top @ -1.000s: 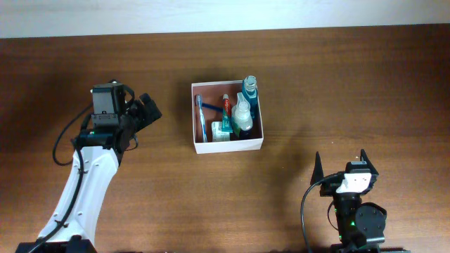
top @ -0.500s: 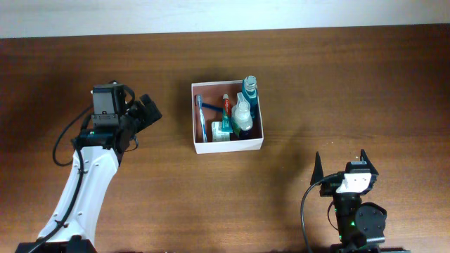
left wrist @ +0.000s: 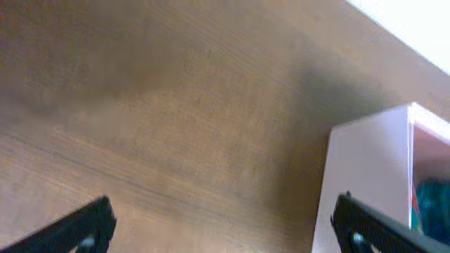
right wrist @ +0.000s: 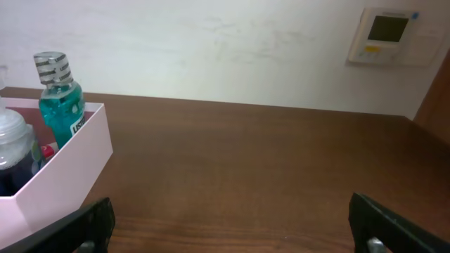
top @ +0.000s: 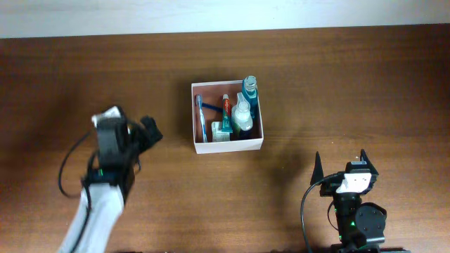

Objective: Pack container

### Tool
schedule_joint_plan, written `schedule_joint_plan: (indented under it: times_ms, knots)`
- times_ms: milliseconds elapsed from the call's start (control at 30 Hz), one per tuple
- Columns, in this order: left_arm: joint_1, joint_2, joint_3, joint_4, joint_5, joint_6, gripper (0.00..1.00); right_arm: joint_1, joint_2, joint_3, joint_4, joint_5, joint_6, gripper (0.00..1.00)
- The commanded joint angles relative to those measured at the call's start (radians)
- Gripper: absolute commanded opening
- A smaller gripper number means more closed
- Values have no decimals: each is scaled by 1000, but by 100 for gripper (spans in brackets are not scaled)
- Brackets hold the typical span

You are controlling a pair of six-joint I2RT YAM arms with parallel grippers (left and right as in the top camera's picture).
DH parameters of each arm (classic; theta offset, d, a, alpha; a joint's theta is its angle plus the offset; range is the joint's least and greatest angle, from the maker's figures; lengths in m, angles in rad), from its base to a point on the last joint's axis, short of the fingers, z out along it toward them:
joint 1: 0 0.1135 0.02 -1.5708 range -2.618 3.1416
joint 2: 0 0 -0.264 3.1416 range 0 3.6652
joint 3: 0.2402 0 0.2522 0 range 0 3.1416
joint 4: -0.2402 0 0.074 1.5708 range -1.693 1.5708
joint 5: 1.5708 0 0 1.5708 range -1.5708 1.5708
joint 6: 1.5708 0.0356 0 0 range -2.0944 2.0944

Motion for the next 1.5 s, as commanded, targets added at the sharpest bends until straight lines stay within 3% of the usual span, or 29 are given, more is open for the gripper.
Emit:
schedule_joint_plan:
  times_ms: [0,100,367,800,1100,1467]
  knots:
    - [3,-132,-191,143,-34,13,99,-7,-10,-5,-8,1,2,99]
    - [3,-249,-323,237,-71,13,99,-7,-10,-5,-8,1,2,99]
    - [4,-473,-527,240,-111,13,99,-7,-10,-5,-8,1,2,99]
    - [4,-559,-598,194,-129,14,99,-7,-10,-5,-8,1,2,98]
    - [3,-764,-598,22,-186,14,99,-7,-10,-5,-8,1,2,99]
    - [3,-1064,-598,16,-184,241,99,-7,-10,-5,-8,1,2,99]
